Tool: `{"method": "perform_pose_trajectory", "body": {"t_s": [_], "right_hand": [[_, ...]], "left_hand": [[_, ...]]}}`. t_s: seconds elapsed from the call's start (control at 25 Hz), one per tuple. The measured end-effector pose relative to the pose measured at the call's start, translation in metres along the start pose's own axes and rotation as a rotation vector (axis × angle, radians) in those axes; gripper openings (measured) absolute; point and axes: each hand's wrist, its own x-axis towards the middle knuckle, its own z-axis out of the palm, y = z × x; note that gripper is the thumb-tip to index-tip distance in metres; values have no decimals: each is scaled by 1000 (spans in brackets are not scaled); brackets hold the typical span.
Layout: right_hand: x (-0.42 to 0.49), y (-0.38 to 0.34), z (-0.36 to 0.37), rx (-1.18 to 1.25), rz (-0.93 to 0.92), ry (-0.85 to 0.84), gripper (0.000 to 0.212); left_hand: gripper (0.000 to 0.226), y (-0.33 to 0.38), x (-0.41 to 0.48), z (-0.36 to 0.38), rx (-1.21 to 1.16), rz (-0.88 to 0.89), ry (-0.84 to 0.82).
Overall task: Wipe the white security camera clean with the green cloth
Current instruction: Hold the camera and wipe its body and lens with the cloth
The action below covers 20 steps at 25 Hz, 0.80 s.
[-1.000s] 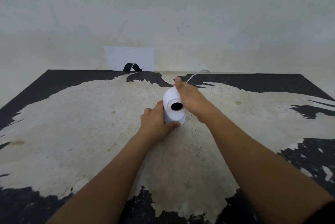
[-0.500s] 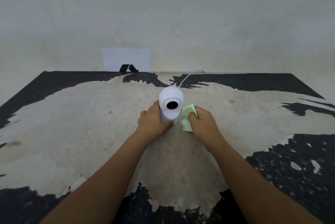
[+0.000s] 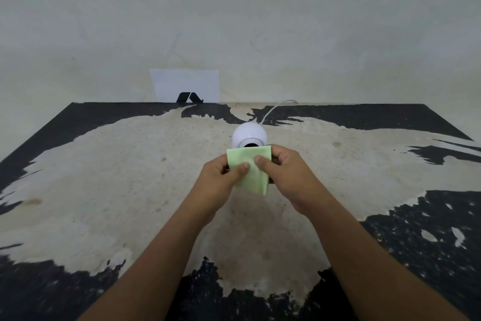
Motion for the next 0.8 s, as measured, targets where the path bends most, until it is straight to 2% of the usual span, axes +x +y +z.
{"method": "perform_pose_trajectory", "body": {"t_s": [0.24, 0.44, 0.6, 0.8], "right_hand": [[7, 6, -10, -88, 33, 206, 18], [21, -3, -6, -141, -21, 133, 39], [35, -2, -2, -110, -14, 141, 30], [45, -3, -3, -129, 8, 180, 19]], "left_hand": [[12, -11, 20, -23, -117, -74, 286], [5, -23, 25, -23, 21, -41, 141], [13, -26, 39, -18, 303, 101, 116], [20, -27, 49, -11, 352, 143, 153]]}}
